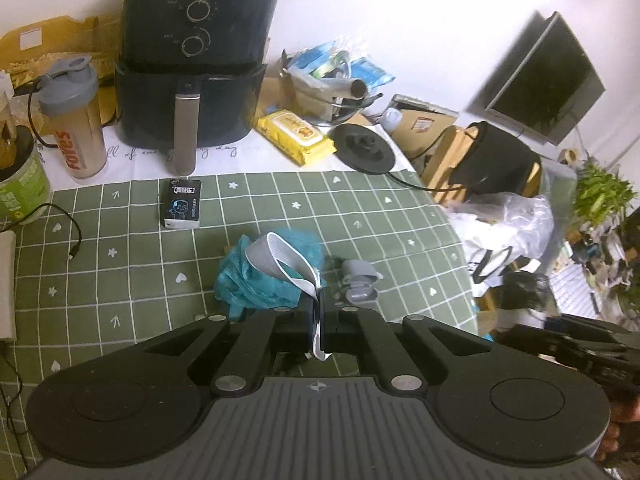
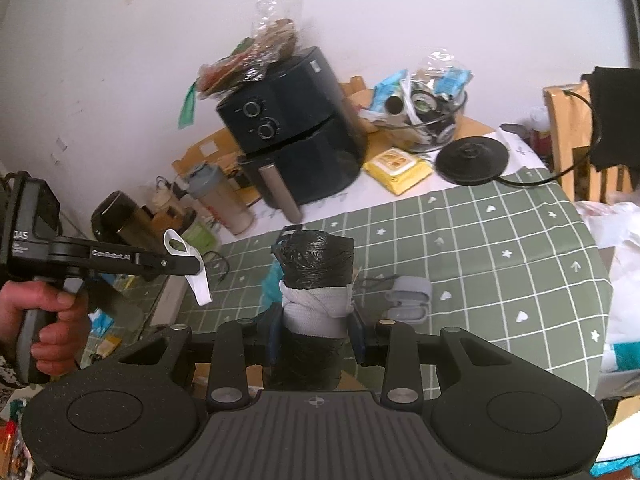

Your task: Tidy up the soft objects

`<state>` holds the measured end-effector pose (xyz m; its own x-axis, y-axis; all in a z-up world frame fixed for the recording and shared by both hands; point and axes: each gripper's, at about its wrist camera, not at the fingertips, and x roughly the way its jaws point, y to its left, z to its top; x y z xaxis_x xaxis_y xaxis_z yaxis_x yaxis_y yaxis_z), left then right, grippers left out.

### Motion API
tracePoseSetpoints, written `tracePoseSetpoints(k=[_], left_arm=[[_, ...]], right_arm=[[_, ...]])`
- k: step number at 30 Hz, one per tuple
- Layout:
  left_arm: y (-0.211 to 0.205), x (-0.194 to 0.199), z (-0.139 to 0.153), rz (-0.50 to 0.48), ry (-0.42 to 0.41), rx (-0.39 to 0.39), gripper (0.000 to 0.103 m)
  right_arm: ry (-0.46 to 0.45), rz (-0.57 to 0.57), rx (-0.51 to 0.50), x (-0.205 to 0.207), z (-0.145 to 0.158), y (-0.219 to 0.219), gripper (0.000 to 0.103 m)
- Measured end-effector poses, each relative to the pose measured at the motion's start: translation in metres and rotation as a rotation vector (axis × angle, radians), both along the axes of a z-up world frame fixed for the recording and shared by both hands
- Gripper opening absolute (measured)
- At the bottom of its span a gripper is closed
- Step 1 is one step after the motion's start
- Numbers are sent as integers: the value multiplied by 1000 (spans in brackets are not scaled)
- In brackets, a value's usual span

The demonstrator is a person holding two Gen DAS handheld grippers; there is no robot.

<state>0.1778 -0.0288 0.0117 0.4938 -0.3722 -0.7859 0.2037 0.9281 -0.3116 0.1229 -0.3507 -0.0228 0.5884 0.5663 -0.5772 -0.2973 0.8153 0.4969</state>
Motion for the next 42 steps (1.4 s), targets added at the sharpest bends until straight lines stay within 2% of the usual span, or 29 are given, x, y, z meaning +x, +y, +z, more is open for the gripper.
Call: tracePoseSetpoints(k=[6, 12, 18, 20, 21, 23, 24, 31, 36, 42], left_arm=[[-2, -26, 6, -23, 13, -21, 3], [-7, -48, -2, -49, 51, -21, 3], [-17, -68, -12, -102, 95, 21, 5], [-23, -74, -17, -120, 106, 61, 13], [-24, -78, -20, -123, 111, 77, 27], [-26, -84, -26, -123, 120, 90, 47], [-26, -89, -27, -121, 122, 95, 49], [-26, -111, -33, -69, 126, 142, 49], [-27, -126, -31, -37, 93, 187, 49], [-19, -138, -24, 13, 66, 181, 49]], right_arm=[[6, 50, 2, -7, 0, 10, 37], [19, 97, -5, -16, -5, 18, 37], [25, 142, -16, -26, -8, 23, 37], [26, 155, -23, -30, -8, 25, 37], [26, 161, -26, -32, -9, 26, 37], [29, 169, -32, -35, -10, 27, 37], [32, 172, -32, -37, -11, 27, 37], [40, 203, -62, -48, -15, 31, 37], [40, 228, -73, -52, -15, 37, 37], [1, 288, -141, -47, -3, 53, 37]])
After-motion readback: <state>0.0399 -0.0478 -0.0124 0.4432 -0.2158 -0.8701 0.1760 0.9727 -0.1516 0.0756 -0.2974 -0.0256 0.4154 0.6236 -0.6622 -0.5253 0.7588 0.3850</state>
